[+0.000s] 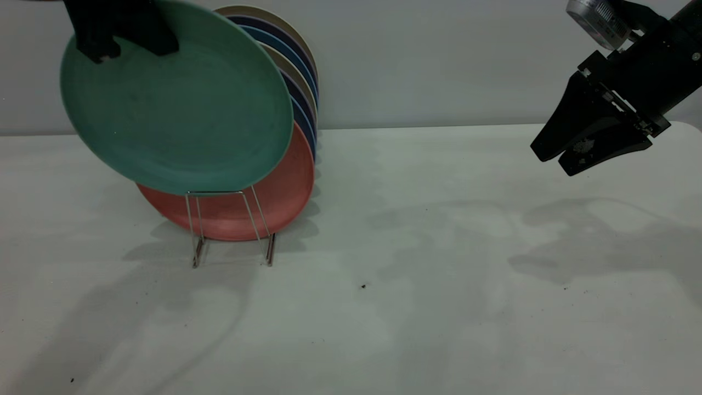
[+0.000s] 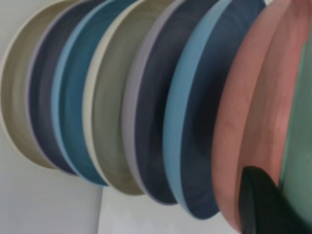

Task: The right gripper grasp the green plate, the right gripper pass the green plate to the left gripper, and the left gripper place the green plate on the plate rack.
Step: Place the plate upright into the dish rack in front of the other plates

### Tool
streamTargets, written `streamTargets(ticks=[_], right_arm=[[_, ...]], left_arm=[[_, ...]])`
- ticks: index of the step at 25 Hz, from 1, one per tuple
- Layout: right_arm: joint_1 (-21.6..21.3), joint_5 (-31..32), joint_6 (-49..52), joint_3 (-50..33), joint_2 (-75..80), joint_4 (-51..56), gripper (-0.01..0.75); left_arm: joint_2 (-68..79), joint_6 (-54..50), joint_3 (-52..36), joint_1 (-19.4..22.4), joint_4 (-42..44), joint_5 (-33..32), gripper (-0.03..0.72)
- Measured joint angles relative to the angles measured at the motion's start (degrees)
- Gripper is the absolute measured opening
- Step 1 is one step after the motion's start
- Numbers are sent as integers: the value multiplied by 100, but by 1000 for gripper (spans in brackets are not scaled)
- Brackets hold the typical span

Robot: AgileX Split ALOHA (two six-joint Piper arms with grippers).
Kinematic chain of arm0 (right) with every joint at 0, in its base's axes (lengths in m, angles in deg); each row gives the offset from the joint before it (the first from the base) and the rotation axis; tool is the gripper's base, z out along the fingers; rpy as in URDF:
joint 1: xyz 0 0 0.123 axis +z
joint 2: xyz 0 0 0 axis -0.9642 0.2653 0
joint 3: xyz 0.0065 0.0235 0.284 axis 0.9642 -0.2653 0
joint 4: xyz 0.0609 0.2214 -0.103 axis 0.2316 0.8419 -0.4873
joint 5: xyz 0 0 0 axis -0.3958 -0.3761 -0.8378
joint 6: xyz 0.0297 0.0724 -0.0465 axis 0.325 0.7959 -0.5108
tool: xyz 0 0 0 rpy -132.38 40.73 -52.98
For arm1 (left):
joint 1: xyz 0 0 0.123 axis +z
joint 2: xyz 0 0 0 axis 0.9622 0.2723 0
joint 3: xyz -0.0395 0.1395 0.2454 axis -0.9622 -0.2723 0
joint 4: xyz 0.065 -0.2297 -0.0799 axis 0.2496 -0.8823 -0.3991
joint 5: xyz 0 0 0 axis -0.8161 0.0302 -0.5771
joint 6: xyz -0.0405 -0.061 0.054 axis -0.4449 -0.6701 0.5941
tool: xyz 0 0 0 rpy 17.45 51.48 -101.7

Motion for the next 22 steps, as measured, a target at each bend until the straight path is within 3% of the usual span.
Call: streamTargets(ticks=[17, 20, 22], right_arm=[[0, -4, 0, 0, 0, 0, 554], [0, -4, 0, 0, 0, -1, 554], [0, -4, 0, 0, 0, -1, 554]], left_arm=[[1010, 36, 0, 0, -5, 382, 111], [1046, 42, 0, 0, -130, 453, 142], [1039, 69, 0, 0, -271, 562, 204]])
